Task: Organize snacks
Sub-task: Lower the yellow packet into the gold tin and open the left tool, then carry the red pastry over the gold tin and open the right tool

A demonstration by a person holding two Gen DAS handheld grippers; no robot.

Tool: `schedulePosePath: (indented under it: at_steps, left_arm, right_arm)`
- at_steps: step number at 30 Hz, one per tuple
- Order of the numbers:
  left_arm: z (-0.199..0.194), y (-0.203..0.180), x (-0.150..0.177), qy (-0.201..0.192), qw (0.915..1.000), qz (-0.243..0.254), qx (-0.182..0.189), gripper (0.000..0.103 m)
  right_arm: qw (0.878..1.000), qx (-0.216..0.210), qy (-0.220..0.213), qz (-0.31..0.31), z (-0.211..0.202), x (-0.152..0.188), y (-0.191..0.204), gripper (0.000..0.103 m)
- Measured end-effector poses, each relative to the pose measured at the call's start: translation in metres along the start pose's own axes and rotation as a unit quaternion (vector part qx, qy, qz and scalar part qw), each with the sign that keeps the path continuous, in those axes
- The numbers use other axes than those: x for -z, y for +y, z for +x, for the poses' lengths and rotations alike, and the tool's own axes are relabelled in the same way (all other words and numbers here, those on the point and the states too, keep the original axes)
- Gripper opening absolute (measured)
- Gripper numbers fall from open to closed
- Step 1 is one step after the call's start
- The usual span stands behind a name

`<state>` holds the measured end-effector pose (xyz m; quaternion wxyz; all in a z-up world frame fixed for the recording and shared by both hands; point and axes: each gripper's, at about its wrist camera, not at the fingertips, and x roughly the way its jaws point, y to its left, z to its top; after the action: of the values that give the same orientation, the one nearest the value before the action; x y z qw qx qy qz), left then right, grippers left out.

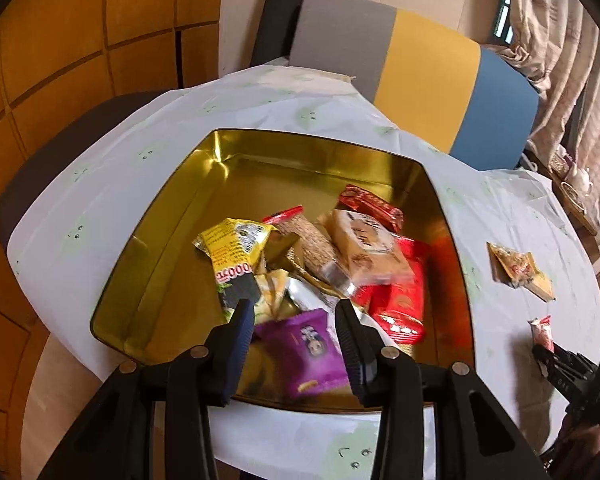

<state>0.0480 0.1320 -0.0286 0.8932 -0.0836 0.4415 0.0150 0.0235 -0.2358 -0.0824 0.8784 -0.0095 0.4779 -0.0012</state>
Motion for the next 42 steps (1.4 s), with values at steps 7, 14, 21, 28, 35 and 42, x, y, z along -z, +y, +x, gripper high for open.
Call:
schedulePosePath:
  at_steps: [7,14,21,28,35,42]
  left_arm:
    - [-0.01,-0.003,0.002,-0.024,0.9995,0.017,-0.007,0.042]
    - [-0.014,0.004,0.003,-0.022,0.9997,0.012,0.001,0.042]
    - [-0.012,0.01,0.008,-0.02,0.9998,0.001,0.007,0.042]
    - [-0.011,0.02,0.01,-0.016,0.9997,-0.016,0.004,0.042]
    - [-0.013,0.02,0.014,-0.018,0.9997,-0.013,0.004,0.042]
    - [-0.01,0.019,0.015,-0.014,0.9998,-0.016,0.003,0.042]
  right_arm:
    - [0.999,-0.021,0.011,0.042,0.0,-0.003,-0.005,0.037]
    - [0.995,-0.065,0.018,0.077,-0.003,-0.003,-0.003,0.035]
    - [0.993,-0.082,0.017,0.078,-0.003,0.002,0.009,0.035]
    - [0.992,-0.101,0.02,0.069,-0.008,-0.004,0.019,0.028]
    - [0.989,-0.119,0.02,0.081,-0.01,-0.003,0.018,0.028]
    - [0.987,-0.155,0.002,0.041,-0.031,-0.013,0.049,0.028]
